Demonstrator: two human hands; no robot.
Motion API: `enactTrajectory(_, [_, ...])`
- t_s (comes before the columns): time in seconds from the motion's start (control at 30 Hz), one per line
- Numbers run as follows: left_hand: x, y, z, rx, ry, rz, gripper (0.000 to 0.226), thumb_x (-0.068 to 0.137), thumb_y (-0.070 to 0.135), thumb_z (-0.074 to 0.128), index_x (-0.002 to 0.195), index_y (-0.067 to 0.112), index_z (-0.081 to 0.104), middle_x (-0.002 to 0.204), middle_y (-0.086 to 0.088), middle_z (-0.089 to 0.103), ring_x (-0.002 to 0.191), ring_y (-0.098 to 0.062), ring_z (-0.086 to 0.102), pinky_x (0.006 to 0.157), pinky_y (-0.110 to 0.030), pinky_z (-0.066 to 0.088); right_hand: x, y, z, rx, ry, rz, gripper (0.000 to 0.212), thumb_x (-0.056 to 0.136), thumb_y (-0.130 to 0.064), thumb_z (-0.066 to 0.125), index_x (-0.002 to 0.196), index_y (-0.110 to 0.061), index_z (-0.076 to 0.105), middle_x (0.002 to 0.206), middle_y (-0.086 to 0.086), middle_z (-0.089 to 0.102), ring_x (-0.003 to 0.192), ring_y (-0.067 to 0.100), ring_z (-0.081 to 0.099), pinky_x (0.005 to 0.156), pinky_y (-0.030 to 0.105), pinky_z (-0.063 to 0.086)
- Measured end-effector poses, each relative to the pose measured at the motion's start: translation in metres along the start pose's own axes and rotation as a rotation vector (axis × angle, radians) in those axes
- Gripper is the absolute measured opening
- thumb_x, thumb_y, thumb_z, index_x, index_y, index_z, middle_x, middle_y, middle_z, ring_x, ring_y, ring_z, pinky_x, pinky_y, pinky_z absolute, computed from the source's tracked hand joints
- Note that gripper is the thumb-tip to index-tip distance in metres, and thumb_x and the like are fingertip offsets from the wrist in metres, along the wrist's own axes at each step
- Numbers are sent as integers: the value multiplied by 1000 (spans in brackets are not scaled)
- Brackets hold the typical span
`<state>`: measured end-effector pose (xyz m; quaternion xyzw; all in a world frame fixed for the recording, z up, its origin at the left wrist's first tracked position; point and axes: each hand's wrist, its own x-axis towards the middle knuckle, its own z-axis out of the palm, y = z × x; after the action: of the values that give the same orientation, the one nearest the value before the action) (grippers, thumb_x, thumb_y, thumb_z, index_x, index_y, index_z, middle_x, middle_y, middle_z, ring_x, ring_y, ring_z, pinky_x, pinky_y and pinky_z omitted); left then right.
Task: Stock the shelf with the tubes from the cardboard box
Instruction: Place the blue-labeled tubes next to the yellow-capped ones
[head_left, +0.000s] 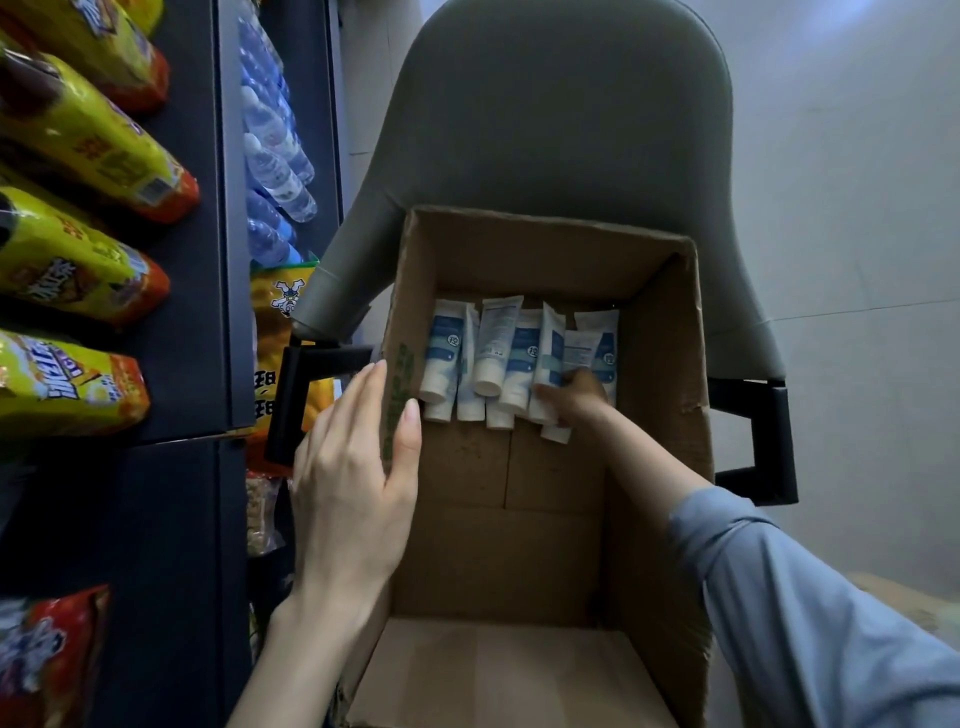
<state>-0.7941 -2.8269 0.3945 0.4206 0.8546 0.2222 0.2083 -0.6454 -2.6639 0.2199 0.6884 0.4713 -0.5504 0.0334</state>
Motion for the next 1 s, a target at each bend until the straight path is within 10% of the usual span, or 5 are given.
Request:
enactTrajectory(0.23, [0, 3, 3, -45, -47, -10, 50, 100, 41, 34, 143, 15, 40, 144, -2, 46, 134, -16, 39, 108, -32, 31, -34, 1, 3, 244, -71, 7, 67, 80, -24, 74, 136, -6, 42, 130, 12, 56, 111, 26, 59, 93, 38, 51])
enactTrajectory(0.43, [1, 7, 10, -230, -150, -107, 48, 95, 40, 45, 140, 22, 43, 138, 7, 49, 129, -7, 42, 106, -26, 35, -120, -8, 18, 296, -94, -384, 52, 75, -18, 79, 120, -14, 53, 111, -4, 62, 92, -4, 60, 80, 12, 49])
enactTrajectory(0.57, [-5, 9, 13, -453, -122, -160, 14, 94, 26, 55, 103, 35, 58, 102, 19, 65, 95, 9, 60, 75, -3, 43, -166, -4, 38, 352, -75, -530, 45, 73, -15, 80, 111, -17, 55, 109, 0, 61, 100, 8, 60, 86, 22, 50])
enactTrajectory(1.0, [-9, -5, 12, -767, -73, -289, 29, 74, 31, 68, 102, 24, 64, 97, 5, 72, 91, -6, 69, 73, -15, 52, -190, -19, 56, 267, 22, -648, 37, 77, -15, 76, 106, -21, 53, 106, -2, 58, 94, 6, 59, 77, 26, 53])
